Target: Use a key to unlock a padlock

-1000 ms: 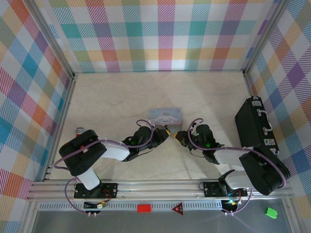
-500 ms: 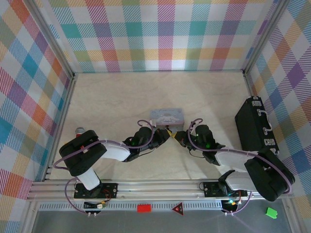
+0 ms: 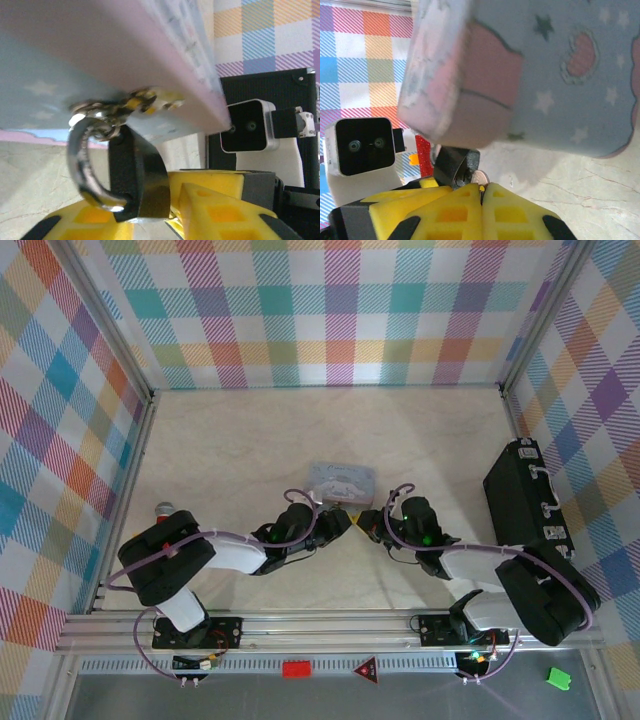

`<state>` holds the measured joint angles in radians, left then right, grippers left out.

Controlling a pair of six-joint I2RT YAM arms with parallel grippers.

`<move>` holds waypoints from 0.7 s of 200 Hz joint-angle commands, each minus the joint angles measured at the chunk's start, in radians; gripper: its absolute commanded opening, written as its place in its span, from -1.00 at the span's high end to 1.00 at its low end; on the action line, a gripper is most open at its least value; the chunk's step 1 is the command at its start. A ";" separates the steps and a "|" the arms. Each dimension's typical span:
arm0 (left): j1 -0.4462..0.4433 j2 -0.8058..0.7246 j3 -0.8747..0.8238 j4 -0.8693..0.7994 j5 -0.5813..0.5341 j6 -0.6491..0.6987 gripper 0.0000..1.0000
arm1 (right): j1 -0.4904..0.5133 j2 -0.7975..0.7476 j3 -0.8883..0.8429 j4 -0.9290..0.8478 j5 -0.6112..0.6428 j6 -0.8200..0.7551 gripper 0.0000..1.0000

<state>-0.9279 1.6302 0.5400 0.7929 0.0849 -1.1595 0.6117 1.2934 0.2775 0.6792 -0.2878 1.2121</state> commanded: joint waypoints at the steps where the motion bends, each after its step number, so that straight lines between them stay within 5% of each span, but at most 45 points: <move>1: -0.028 -0.012 -0.055 0.098 0.095 -0.022 0.29 | 0.048 -0.054 -0.005 0.128 0.009 0.014 1.00; 61: -0.003 0.151 -0.125 0.392 0.067 -0.108 0.10 | 0.141 -0.110 -0.059 0.013 0.139 0.047 1.00; 140: 0.030 0.140 -0.187 0.339 0.002 -0.113 -0.15 | 0.208 -0.033 -0.067 0.056 0.192 0.093 1.00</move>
<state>-0.9195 1.7615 0.3820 1.1522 0.1120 -1.2419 0.8047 1.2617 0.2104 0.6727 -0.1143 1.2839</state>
